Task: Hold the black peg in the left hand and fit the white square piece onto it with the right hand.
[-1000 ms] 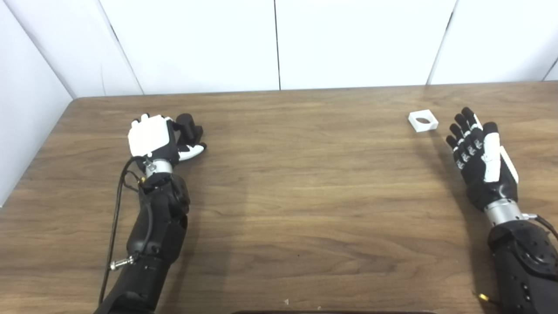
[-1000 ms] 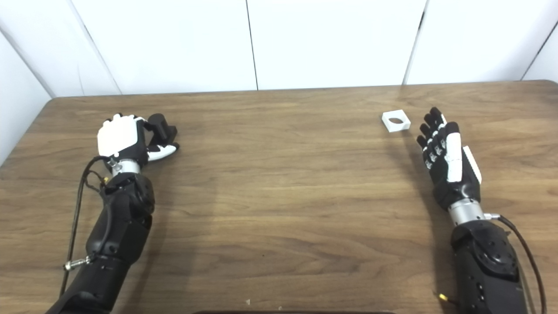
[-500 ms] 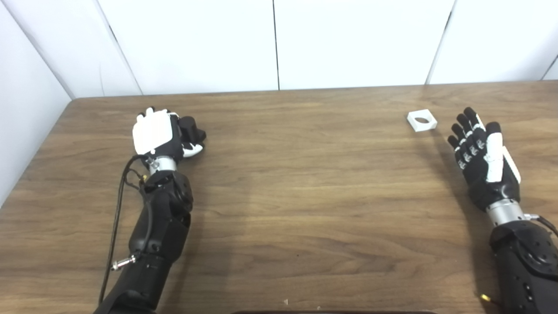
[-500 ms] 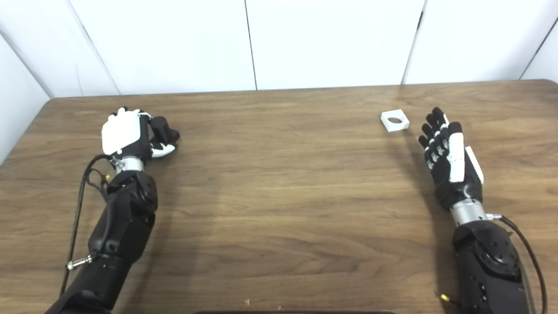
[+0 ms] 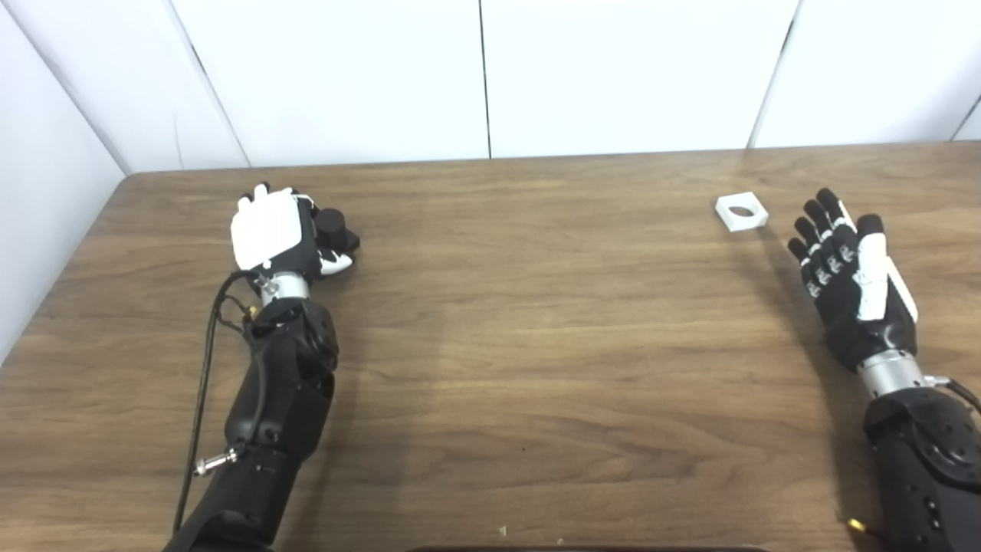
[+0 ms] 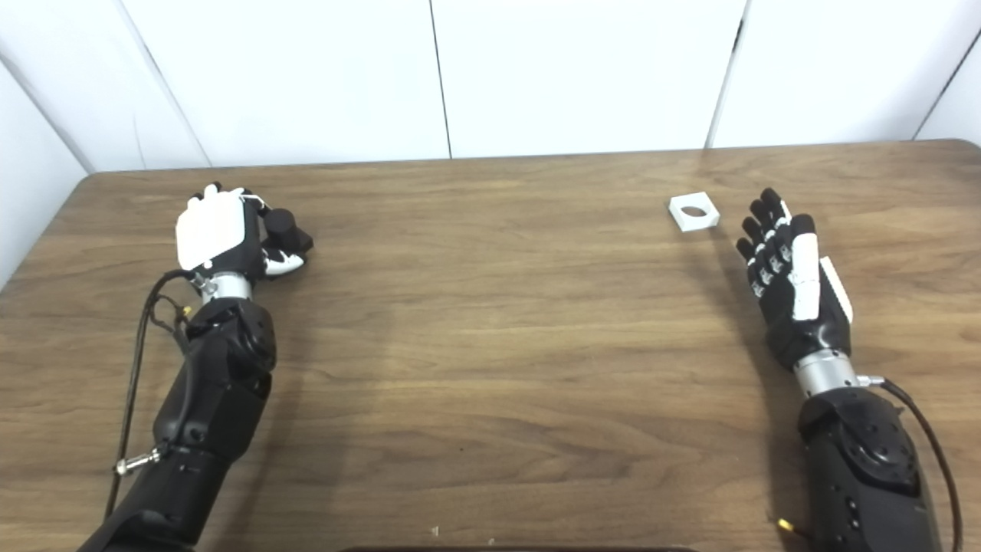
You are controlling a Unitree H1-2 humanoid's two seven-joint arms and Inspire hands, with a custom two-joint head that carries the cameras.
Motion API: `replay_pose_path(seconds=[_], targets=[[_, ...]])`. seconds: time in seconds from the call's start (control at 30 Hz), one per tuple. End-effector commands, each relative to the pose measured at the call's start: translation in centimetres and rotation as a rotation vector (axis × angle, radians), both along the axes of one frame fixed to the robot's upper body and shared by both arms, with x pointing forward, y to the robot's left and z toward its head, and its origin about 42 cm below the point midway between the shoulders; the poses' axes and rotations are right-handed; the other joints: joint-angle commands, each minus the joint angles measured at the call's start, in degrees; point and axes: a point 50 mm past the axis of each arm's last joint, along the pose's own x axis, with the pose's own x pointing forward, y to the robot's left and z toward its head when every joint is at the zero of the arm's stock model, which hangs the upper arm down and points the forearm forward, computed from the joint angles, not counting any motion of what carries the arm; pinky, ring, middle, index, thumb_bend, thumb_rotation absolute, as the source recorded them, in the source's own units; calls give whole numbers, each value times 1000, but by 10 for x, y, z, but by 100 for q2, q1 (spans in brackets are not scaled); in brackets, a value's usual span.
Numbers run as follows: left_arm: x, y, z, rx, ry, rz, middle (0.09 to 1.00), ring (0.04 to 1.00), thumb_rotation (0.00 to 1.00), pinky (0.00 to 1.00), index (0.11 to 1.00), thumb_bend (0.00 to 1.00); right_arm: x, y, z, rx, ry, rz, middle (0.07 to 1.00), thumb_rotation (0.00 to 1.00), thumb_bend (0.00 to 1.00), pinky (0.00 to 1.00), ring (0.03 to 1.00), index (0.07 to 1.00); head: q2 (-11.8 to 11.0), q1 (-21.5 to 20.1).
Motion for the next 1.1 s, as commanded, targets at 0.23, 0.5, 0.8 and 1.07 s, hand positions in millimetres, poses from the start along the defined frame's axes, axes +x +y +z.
replay_pose_path(seconds=[0.23,0.5,0.8,1.07], targets=[[0,8,15,23,-45,7,876,996,64,1000,487,521,-12,-5,-20,1,57,-3,1000,1000,618,1000,1000,1000,-1,-12],[-14,-8,16,-45,-84,-65,874,1000,58,1000,485,523,-11,-1,-21,3,61,-2,1000,1000,610,1000,1000,1000,7,-36],[-38,-30,12,-89,-78,-121,878,1000,62,1000,488,520,-10,4,-20,7,56,-3,1000,1000,620,1000,1000,1000,40,-104],[-58,-53,11,-129,-66,-189,869,988,61,1000,489,522,-12,9,-22,15,64,7,1000,1000,615,1000,1000,1000,54,-184]])
